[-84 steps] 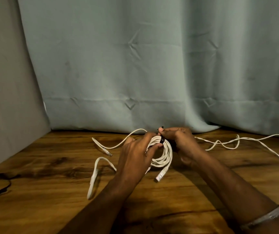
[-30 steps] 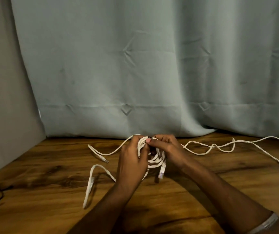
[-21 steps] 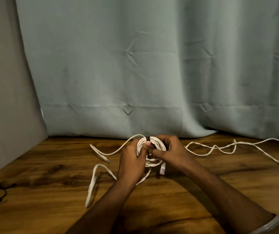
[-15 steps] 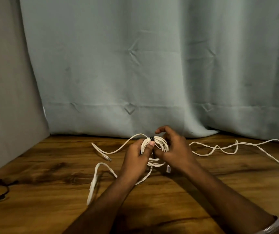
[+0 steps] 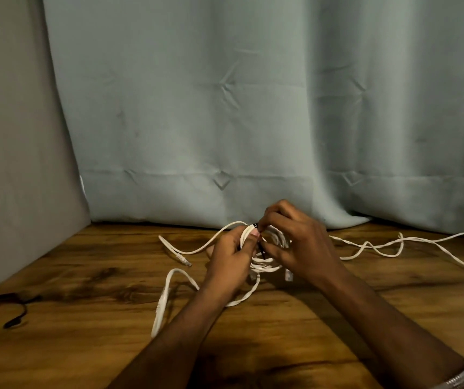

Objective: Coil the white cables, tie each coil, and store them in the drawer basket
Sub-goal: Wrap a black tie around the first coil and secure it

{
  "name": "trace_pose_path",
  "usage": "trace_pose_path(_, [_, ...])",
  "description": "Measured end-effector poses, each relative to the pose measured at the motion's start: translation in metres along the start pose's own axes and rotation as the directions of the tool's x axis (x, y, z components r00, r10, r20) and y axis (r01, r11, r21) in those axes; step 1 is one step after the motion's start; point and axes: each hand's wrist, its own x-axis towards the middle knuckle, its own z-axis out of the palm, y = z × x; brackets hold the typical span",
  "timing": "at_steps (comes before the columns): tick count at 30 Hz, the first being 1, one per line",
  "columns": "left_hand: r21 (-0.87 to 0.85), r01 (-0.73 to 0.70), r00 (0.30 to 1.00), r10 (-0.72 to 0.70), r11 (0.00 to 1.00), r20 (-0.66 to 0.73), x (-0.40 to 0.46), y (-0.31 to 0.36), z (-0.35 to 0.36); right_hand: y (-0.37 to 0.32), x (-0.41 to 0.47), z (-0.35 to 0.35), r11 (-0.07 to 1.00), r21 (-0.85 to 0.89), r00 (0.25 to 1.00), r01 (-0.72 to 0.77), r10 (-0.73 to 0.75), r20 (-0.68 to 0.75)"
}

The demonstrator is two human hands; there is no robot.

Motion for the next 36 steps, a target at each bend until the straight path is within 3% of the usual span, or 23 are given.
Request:
trace_pose_path(5, [0.253,-0.031,0.995,0.054,0.967,-0.086,-0.004,-0.001,-0.003,0.002,-0.001,-0.001,0.999,-0.032,1.0,0.025,-0.025,-0.016])
trace_pose_path(10, [0.373,-0.083,0.977,0.149,0.924,-0.151,-0.002,-0.001,-0.003,0.001,0.0,-0.005,0.997,-0.068,0.999,0.046,-0.047,-0.012])
trace_pose_path(15, [0.265,-0.014,0.991,0.049,0.964,-0.126,0.004,-0.004,-0.004,0.0,-0.005,-0.002,0.983,-0.143,0.992,0.115,-0.121,-0.036])
trace_pose_path(18, [0.078,0.048,0.995,-0.041,0.996,-0.086,0.004,-0.003,-0.001,-0.001,-0.004,0.0,0.967,-0.188,0.976,0.171,-0.192,-0.099])
trace_pose_path(22, [-0.063,0.183,0.982,-0.185,0.981,-0.029,0.007,-0.019,0.0,-0.003,-0.003,0.004,0.96,-0.099,0.955,0.26,-0.271,-0.122])
trace_pose_path(24, [-0.089,0.148,0.988,-0.151,0.985,-0.023,0.006,-0.015,0.0,-0.002,-0.003,0.008,0.979,0.003,0.969,0.204,-0.202,-0.146])
trace_pose_path(29, [-0.062,0.118,0.993,-0.118,0.991,0.001,0.003,-0.01,0.004,-0.005,0.0,0.017,0.922,0.375,0.954,-0.099,0.195,-0.227])
trace_pose_path(36, [-0.353,0.237,0.964,-0.263,0.905,-0.027,0.008,-0.005,-0.001,-0.012,0.001,0.017,0.696,0.617,0.873,-0.368,0.487,-0.029])
